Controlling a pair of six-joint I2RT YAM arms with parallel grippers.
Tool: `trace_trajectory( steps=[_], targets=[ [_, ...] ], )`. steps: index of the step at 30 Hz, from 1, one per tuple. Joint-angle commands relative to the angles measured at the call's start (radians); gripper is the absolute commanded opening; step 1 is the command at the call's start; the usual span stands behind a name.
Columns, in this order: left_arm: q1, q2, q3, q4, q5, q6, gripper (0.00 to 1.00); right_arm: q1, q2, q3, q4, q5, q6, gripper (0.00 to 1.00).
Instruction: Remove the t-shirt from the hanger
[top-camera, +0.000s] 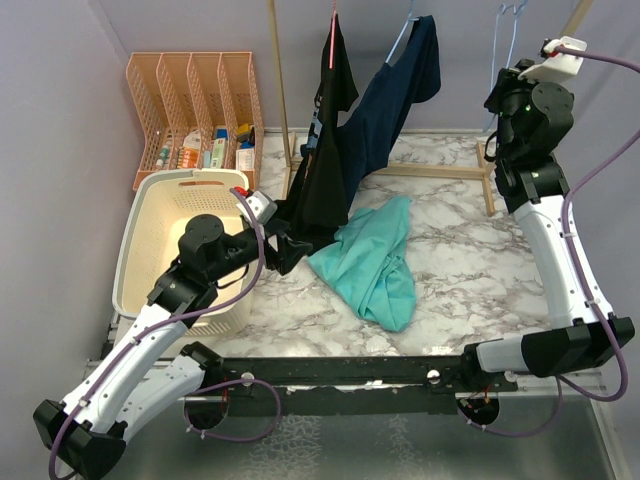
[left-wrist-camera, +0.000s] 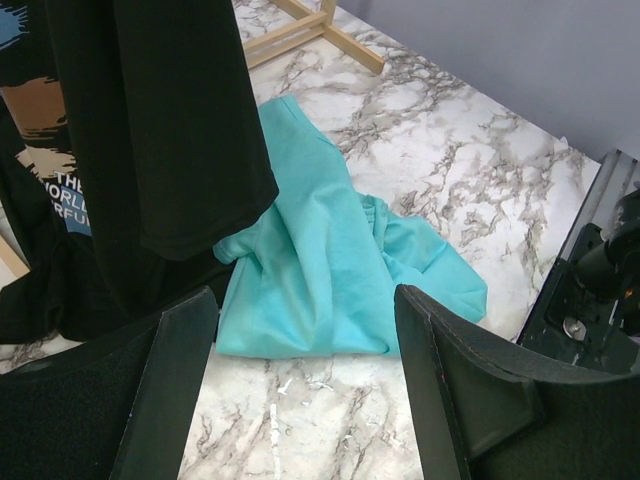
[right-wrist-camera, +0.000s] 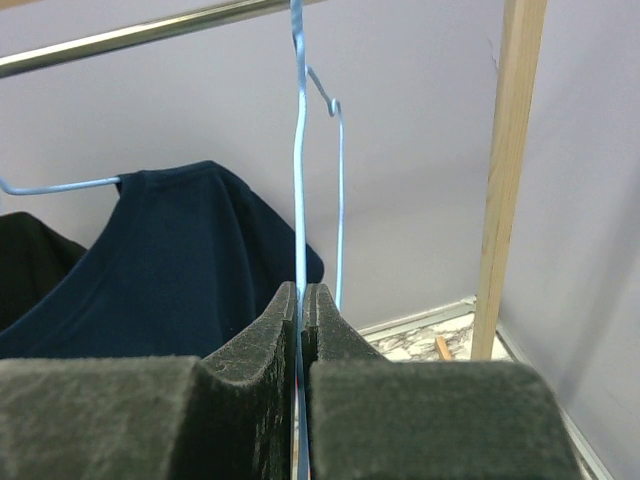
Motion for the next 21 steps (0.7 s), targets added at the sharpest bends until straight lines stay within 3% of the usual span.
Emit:
trace_trajectory(
  steps=[1, 21],
  targets=[
    [-0.002, 0.002, -0.007, 0.010, 0.037, 0.000, 0.74, -0.012, 0.021, 0.046, -0.006, 0.023, 0.021, 0.01],
    [-0.003, 0.050, 0.000, -0.011, 0.039, 0.006, 0.75, -0.054, 0.130, 0.148, -0.071, -0.030, 0.048, 0.01]
  ],
)
